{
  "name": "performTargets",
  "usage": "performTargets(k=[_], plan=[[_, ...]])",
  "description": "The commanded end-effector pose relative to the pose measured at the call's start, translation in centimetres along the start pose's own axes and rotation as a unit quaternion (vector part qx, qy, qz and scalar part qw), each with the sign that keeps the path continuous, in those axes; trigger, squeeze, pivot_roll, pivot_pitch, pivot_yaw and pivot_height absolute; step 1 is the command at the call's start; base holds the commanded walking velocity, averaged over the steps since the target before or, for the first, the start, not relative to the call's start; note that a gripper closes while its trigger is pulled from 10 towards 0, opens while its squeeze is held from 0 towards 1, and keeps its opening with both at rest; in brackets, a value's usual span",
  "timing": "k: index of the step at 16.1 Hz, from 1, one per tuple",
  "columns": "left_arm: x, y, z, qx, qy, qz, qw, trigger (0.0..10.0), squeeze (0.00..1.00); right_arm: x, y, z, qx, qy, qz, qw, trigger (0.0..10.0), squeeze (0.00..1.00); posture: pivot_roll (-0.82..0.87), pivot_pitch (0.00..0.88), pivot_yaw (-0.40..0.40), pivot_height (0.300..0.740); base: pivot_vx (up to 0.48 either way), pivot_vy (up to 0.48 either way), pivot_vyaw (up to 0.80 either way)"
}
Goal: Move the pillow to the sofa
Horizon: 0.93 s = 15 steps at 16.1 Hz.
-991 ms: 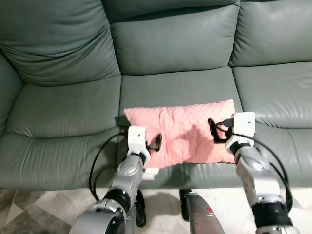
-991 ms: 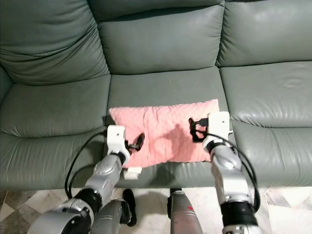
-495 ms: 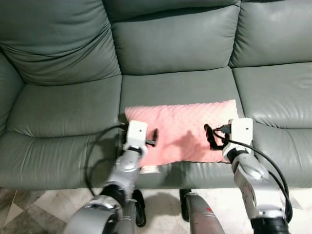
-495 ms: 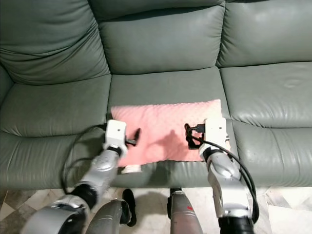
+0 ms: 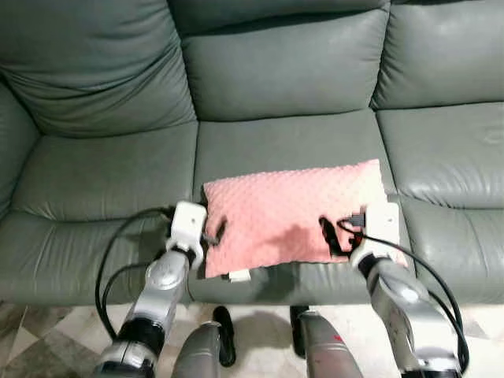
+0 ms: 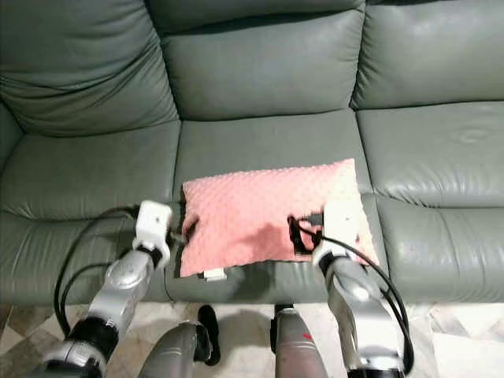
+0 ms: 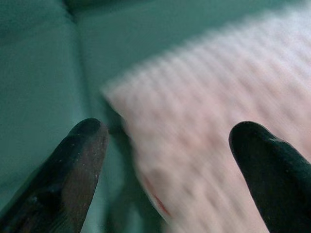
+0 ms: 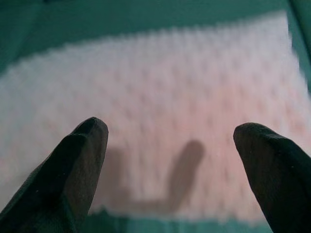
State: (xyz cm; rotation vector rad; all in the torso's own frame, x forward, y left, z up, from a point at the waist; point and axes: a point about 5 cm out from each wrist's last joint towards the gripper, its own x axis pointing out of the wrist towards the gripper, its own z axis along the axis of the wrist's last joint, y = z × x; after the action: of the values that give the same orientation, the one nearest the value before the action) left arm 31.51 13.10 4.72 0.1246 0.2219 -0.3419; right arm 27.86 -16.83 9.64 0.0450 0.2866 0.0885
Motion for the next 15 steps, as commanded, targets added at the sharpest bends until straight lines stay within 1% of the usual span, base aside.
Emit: performTargets(k=[1,2,3,4,5,6,7,8,10,11,12,13,14,15], plan=[[-0.9,-0.3,-1.9,-0.009,0.046,-0.023,0.999,10.0,0.81,-0.6,0.0,-1.2,0.010,0.029,-0.002,1.000,10.0,1.00,-0.19,0.369,0.119,0.740,0.000,0.000,0.00],[-1.7,-1.4,-3.3,-0.012,0.078,-0.081,0.994,10.0,0.00,-1.5,-0.8,-3.6,0.016,0.079,-0.031,0.996,10.0,1.00,-0.19,0.367,0.116,0.740,0.000,0.000,0.00],[-2.0,-2.1,-4.3,-0.014,0.104,-0.108,0.989,10.0,0.00,-2.0,-1.1,-4.9,0.023,0.108,-0.044,0.993,10.0,0.93,-0.20,0.369,0.115,0.740,0.000,0.000,0.00],[-2.2,-2.7,-4.8,-0.016,0.126,-0.129,0.983,10.0,0.00,-2.3,-1.2,-5.8,0.026,0.131,-0.043,0.990,10.0,0.35,-0.20,0.371,0.115,0.740,0.000,0.000,0.00],[-2.3,-3.3,-5.0,-0.016,0.139,-0.143,0.980,10.0,0.00,-2.5,-1.2,-6.3,0.027,0.145,-0.037,0.988,10.0,0.16,-0.21,0.372,0.113,0.740,0.000,0.000,0.00],[-2.4,-3.6,-5.0,-0.014,0.144,-0.149,0.978,10.0,0.00,-2.6,-1.3,-6.4,0.026,0.149,-0.034,0.988,10.0,0.16,-0.21,0.372,0.113,0.740,0.000,0.000,0.00],[-2.8,-5.1,-6.1,0.023,0.184,-0.203,0.962,10.0,0.00,-2.8,-1.7,-7.5,0.003,0.180,-0.006,0.984,10.0,0.00,-0.21,0.378,0.109,0.740,0.000,0.000,0.00],[-3.0,-5.8,-6.8,0.041,0.204,-0.222,0.953,10.0,0.00,-2.8,-2.2,-8.0,-0.022,0.185,0.006,0.982,10.0,0.00,-0.21,0.381,0.108,0.740,0.000,0.000,0.00],[-3.0,-6.3,-7.1,0.023,0.213,-0.219,0.952,10.0,0.00,-2.7,-2.5,-8.6,-0.028,0.185,0.009,0.982,10.0,0.00,-0.22,0.383,0.109,0.740,0.000,0.000,0.00],[-2.9,-6.6,-7.4,0.024,0.217,-0.213,0.952,10.0,0.00,-2.6,-2.4,-9.1,-0.032,0.191,0.017,0.981,10.0,0.00,-0.22,0.388,0.109,0.740,0.000,0.000,0.00],[-2.8,-7.0,-8.0,0.018,0.232,-0.196,0.953,10.0,0.00,-2.5,-2.3,-9.9,-0.034,0.195,0.030,0.980,10.0,0.00,-0.22,0.392,0.109,0.740,0.000,0.000,0.00],[-2.9,-7.0,-8.2,0.023,0.241,-0.187,0.952,10.0,0.00,-2.4,-2.3,-10.2,-0.039,0.200,0.034,0.978,10.0,0.00,-0.22,0.395,0.110,0.740,0.000,0.000,0.00],[-2.7,-7.0,-8.3,0.027,0.243,-0.166,0.955,10.0,0.00,-2.1,-2.2,-10.4,-0.038,0.190,0.048,0.980,10.0,0.00,-0.22,0.405,0.111,0.740,0.000,0.000,0.00],[-2.5,-6.9,-8.3,0.022,0.238,-0.146,0.960,10.0,0.00,-1.8,-2.2,-10.5,-0.049,0.177,0.059,0.981,10.0,0.00,-0.22,0.409,0.113,0.740,0.000,0.000,0.00]])
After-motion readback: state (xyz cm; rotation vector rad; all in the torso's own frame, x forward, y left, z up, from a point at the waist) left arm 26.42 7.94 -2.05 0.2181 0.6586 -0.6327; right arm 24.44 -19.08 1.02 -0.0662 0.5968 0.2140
